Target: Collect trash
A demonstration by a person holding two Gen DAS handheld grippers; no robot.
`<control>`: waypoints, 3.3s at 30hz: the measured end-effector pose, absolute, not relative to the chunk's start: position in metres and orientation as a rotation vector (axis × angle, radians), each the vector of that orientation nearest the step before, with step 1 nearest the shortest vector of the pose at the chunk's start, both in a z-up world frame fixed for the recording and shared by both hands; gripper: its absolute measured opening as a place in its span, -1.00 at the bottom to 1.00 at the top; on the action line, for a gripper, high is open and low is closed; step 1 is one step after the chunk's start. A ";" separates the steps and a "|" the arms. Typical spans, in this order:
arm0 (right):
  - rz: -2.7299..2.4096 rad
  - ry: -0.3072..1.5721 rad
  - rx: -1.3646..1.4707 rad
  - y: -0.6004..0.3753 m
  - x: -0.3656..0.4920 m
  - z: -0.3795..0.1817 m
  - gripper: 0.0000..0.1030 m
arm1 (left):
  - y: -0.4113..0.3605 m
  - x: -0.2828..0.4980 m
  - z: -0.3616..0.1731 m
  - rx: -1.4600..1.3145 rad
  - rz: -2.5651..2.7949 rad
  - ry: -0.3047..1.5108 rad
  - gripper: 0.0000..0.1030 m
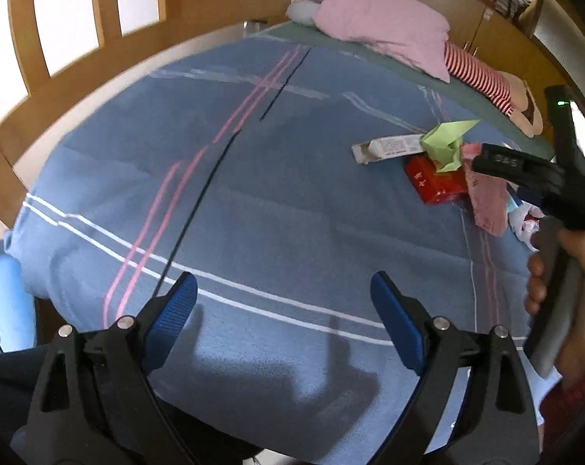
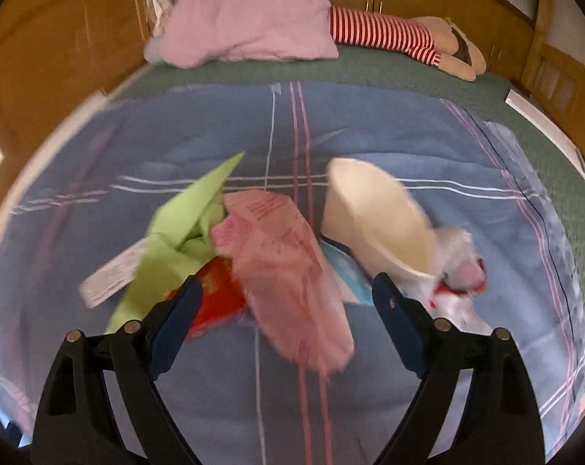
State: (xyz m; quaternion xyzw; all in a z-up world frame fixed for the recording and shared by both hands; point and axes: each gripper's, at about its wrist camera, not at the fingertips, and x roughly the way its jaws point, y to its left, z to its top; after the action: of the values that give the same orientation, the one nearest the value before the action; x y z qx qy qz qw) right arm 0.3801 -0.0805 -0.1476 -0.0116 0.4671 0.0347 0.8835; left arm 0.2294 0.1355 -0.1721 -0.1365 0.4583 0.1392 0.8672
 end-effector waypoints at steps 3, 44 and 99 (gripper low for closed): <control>0.110 1.007 -0.051 -0.073 0.385 -0.160 0.35 | 0.145 0.233 -0.177 -0.339 0.290 0.985 0.76; 0.276 1.042 0.167 -0.083 0.312 -0.093 0.41 | 0.110 0.285 -0.206 -0.274 0.129 1.102 -0.20; 0.247 0.862 0.121 -0.153 0.086 -0.007 0.49 | 0.080 0.074 -0.095 -0.195 -0.069 0.726 -0.24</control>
State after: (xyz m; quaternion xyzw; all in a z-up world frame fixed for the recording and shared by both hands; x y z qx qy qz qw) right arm 0.0863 -0.1530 -0.0073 0.0584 0.4166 0.1195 0.8993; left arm 0.0742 0.0802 -0.0954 -0.0951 0.3544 -0.0335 0.9297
